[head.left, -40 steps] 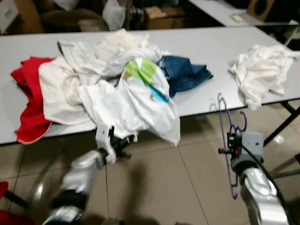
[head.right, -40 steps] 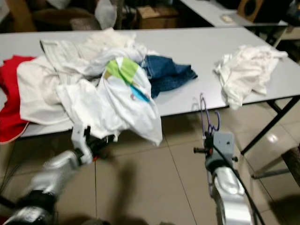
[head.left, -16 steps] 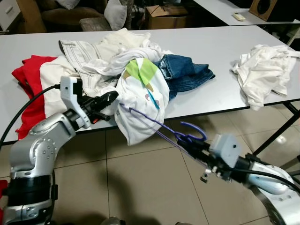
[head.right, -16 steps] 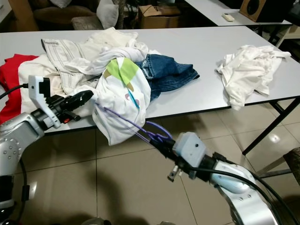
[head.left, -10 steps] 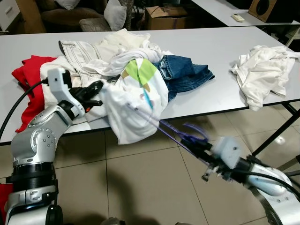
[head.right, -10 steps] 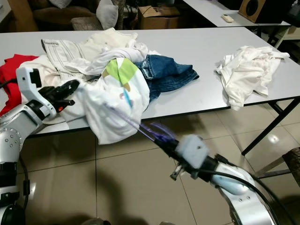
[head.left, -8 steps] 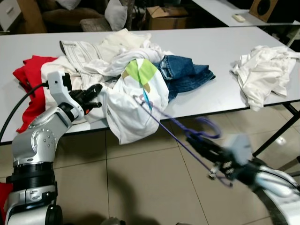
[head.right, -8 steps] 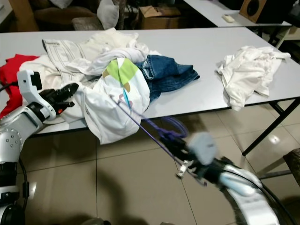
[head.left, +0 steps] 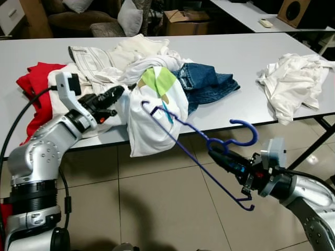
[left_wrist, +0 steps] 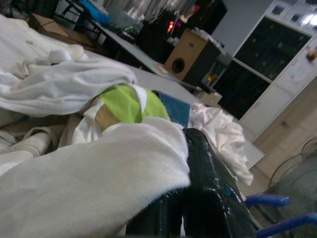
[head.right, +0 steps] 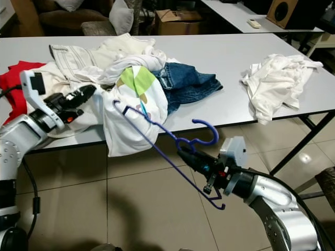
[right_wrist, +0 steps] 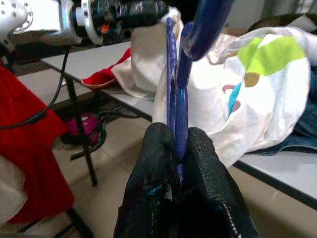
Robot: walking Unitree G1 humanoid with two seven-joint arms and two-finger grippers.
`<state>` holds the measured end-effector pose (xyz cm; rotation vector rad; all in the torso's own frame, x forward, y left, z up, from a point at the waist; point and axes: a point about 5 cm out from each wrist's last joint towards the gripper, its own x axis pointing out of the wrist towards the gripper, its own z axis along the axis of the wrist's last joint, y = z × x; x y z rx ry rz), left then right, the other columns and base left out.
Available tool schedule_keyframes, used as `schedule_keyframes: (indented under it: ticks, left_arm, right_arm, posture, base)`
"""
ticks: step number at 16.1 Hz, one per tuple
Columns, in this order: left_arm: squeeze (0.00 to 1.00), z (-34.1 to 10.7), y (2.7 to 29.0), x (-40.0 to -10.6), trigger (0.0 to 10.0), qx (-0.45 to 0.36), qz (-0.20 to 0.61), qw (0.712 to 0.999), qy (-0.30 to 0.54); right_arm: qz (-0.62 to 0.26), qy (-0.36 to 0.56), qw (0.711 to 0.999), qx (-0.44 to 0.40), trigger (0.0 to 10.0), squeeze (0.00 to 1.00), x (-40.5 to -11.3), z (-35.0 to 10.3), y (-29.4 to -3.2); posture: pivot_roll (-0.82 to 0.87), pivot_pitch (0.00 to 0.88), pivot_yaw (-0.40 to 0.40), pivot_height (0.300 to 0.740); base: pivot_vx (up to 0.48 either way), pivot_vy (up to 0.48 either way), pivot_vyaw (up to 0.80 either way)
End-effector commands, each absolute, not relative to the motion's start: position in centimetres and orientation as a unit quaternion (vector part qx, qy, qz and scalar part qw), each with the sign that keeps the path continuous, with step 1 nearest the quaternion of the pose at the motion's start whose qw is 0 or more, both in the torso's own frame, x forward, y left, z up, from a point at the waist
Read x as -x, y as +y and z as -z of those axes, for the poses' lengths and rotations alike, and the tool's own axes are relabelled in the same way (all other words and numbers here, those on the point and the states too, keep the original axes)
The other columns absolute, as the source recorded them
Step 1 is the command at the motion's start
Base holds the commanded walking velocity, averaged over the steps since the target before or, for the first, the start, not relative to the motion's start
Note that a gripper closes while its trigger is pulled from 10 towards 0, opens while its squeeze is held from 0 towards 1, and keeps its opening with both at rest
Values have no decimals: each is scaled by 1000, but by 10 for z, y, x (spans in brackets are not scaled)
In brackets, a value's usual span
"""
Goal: Hang hanger
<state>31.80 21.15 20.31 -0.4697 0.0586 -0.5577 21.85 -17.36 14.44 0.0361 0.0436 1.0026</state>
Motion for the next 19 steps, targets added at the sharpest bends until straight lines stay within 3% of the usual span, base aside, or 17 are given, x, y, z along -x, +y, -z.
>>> schedule_keyframes:
  ticks: [1, 19]
  left_arm:
    - [0, -214, 214, -315, 0, 226, 282, 932, 13]
    - [0, -216, 193, -307, 0, 211, 324, 922, 31]
  right_arm:
    - [-490, 28, 871, -18, 10000, 0, -220, -145, -173]
    - [-477, 25, 878, -9, 10000, 0, -236, -148, -154]
  posture:
    - [-142, 0, -52, 740]
    - [-125, 0, -55, 740]
  base:
    - [0, 0, 0]
    - [0, 0, 0]
